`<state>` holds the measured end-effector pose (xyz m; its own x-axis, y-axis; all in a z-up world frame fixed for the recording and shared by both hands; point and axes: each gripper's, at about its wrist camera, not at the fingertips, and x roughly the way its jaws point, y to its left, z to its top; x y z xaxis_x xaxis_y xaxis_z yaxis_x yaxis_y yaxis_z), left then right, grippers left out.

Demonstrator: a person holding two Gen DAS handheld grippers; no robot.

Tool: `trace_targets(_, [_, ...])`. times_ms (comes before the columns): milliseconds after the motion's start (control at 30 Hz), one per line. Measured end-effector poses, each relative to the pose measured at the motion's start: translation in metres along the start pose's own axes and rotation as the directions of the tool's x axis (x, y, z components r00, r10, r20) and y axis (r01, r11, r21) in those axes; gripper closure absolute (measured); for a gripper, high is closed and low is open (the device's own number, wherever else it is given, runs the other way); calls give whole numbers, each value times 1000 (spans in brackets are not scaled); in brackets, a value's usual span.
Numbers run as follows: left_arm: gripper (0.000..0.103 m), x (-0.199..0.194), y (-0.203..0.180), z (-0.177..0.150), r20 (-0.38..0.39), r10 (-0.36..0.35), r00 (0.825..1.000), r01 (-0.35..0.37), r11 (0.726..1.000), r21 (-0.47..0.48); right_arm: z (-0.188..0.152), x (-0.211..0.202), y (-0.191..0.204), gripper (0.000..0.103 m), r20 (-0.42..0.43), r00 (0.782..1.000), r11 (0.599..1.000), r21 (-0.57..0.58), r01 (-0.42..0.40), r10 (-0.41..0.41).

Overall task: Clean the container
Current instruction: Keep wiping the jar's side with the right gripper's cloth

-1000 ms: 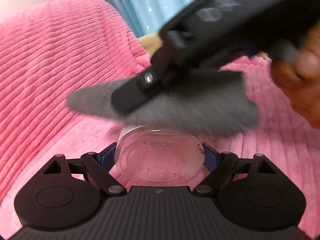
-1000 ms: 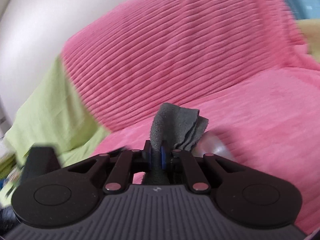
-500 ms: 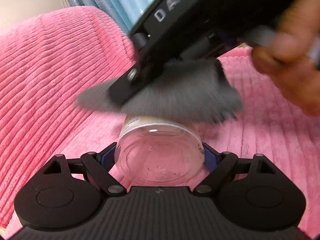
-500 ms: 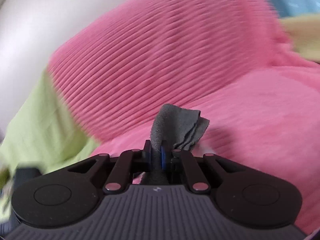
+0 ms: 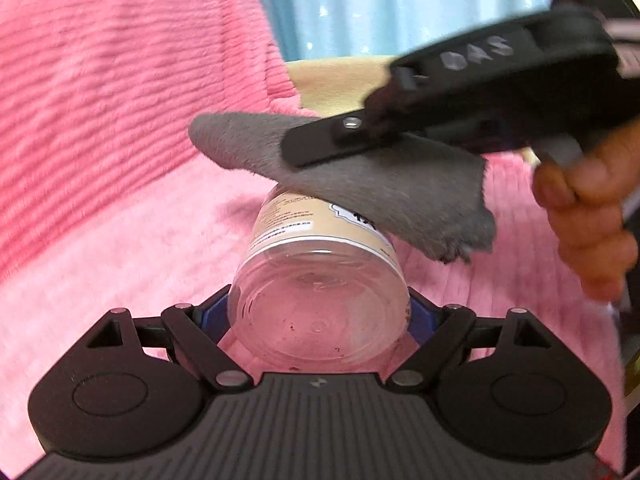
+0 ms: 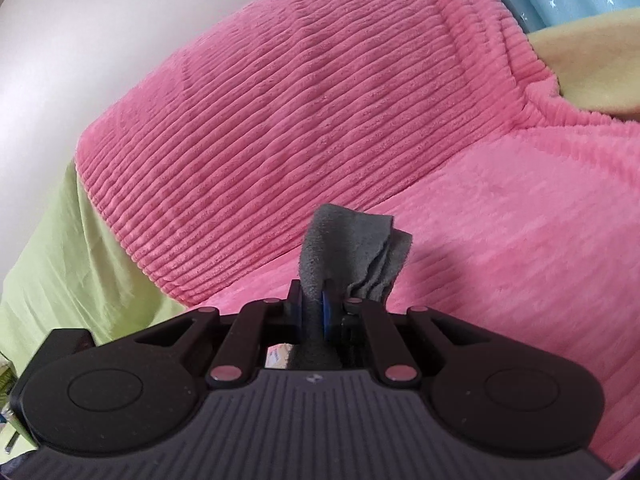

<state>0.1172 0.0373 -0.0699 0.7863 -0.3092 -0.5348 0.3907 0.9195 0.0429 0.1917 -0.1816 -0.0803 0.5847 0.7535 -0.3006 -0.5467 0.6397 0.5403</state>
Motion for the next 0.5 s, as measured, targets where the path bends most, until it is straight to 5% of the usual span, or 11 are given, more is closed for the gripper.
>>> trace_targets(133, [18,0,11,2,1,-11,1000,11,998,-54,-7,3,15,96,-58,996,997,-39,-73,71])
trace_targets(233, [18,3,-3,0,-5,52,999,-51,997,64,-13,4,24,97,-104,986,989,-59,-135,129])
trace_targets(367, [18,4,-27,-3,11,123,992,-121,959,255,-4,3,12,97,-42,998,997,-62,-46,43])
trace_targets(500, [18,5,-40,-5,27,153,988,-153,928,340,-3,-2,-1,96,2,1000,1000,13,-1,1])
